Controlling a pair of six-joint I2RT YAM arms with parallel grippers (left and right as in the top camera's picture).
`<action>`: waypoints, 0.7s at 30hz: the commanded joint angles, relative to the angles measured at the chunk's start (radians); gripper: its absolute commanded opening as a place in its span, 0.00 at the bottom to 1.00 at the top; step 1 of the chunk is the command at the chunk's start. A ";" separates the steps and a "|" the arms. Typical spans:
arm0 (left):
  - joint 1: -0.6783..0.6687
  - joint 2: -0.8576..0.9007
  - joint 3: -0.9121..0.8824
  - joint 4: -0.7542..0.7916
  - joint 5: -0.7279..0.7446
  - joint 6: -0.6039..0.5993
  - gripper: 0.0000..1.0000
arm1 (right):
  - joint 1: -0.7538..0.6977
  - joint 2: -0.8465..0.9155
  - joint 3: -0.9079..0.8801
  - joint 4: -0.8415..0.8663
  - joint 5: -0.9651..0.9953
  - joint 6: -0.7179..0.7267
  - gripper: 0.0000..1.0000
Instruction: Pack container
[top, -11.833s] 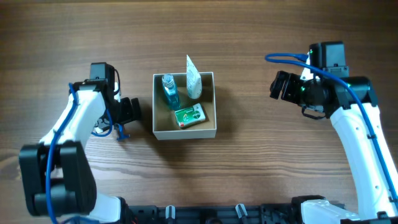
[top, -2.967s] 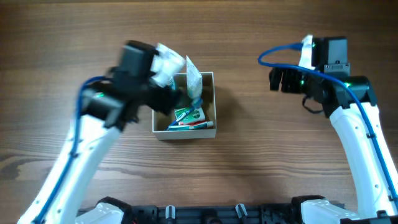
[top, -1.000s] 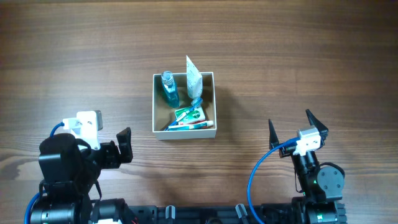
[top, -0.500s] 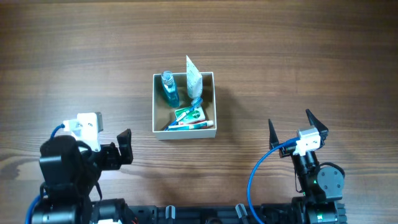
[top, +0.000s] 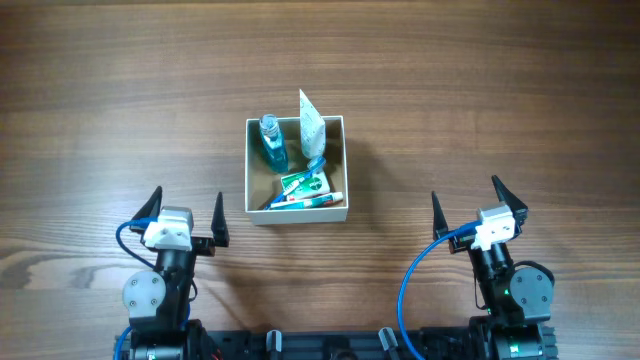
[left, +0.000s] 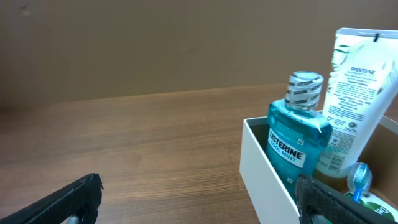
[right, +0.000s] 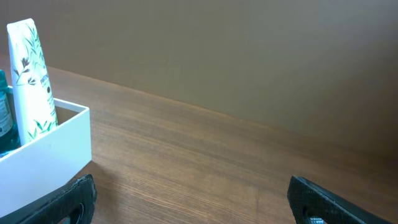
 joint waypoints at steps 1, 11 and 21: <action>-0.048 -0.013 -0.009 -0.004 -0.045 0.000 1.00 | -0.006 -0.002 -0.001 0.003 0.002 -0.004 1.00; -0.055 -0.013 -0.009 -0.001 -0.046 -0.012 1.00 | -0.006 -0.002 -0.001 0.003 0.002 -0.005 1.00; -0.055 -0.013 -0.009 -0.001 -0.046 -0.012 1.00 | -0.006 -0.002 -0.001 0.003 0.002 -0.004 1.00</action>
